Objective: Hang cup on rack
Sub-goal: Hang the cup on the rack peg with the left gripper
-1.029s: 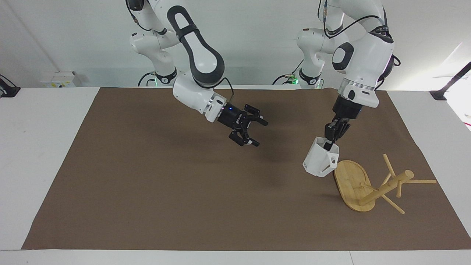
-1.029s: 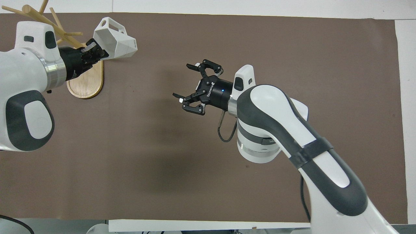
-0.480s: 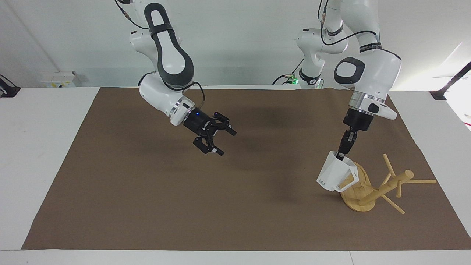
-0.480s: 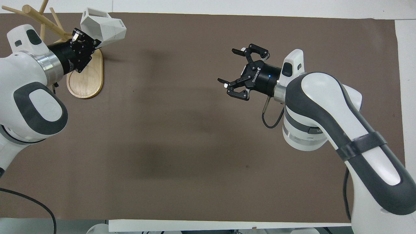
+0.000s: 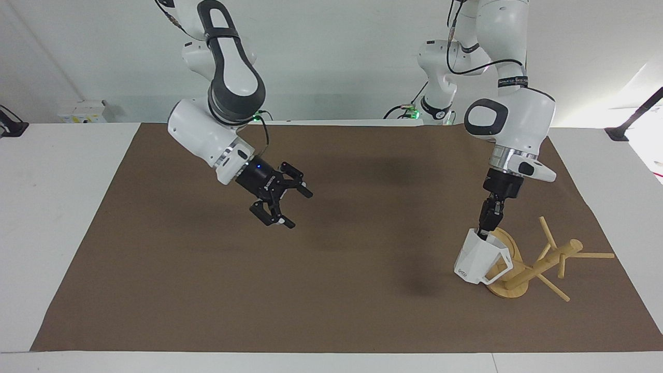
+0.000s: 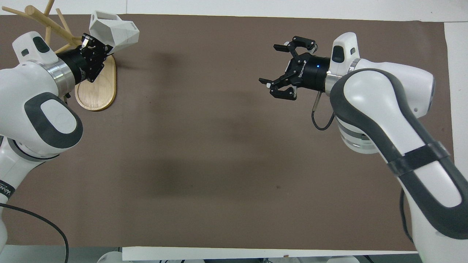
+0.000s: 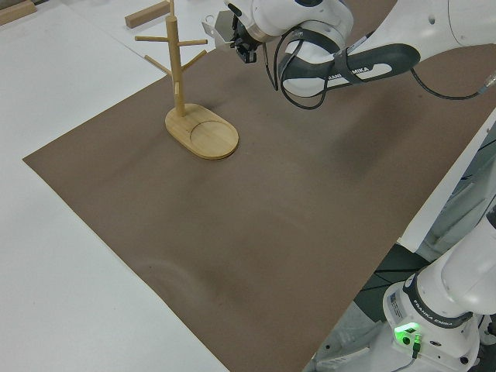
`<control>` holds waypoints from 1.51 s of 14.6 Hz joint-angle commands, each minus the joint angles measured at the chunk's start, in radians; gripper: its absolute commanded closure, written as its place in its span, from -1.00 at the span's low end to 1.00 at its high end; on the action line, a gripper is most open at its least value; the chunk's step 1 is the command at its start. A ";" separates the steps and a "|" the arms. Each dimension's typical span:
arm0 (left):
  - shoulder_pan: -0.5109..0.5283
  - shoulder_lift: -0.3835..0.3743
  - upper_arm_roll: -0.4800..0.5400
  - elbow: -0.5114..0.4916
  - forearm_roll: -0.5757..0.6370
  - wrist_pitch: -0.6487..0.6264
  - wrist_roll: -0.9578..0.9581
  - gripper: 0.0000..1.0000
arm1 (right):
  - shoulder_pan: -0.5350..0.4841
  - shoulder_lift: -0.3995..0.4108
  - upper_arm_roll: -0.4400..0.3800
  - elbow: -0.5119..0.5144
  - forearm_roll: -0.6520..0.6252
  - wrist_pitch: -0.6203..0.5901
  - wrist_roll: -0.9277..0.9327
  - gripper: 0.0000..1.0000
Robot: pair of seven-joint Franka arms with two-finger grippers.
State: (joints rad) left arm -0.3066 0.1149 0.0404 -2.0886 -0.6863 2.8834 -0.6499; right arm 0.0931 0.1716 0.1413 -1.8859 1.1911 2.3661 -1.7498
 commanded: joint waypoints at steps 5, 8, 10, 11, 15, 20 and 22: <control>0.040 -0.035 -0.004 -0.088 -0.015 0.028 0.001 1.00 | -0.265 0.049 0.009 0.195 -0.371 -0.434 0.258 -1.00; 0.072 -0.040 -0.005 -0.102 -0.015 0.020 0.026 1.00 | -0.292 0.057 0.007 0.252 -0.604 -0.531 0.346 -1.00; 0.078 -0.043 -0.004 -0.108 -0.016 0.017 0.039 1.00 | -0.291 0.055 0.007 0.304 -0.732 -0.600 0.479 -1.00; 0.084 -0.043 -0.004 -0.111 -0.016 0.016 0.050 1.00 | -0.285 0.055 0.009 0.336 -0.810 -0.638 0.550 -1.00; 0.122 -0.032 -0.002 -0.116 -0.015 -0.001 0.114 1.00 | -0.245 0.048 0.007 0.399 -1.004 -0.709 0.796 -1.00; 0.181 -0.011 0.006 -0.038 -0.007 -0.131 0.138 -1.00 | -0.240 0.042 0.015 0.524 -1.179 -0.905 1.111 -1.00; 0.204 -0.029 0.018 -0.034 0.019 -0.186 0.139 -1.00 | -0.248 -0.009 0.006 0.541 -1.186 -0.990 1.257 -1.00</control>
State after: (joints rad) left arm -0.1306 0.1030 0.0510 -2.1390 -0.6846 2.7633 -0.5259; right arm -0.1476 0.1966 0.1471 -1.3788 0.0331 1.4493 -0.6187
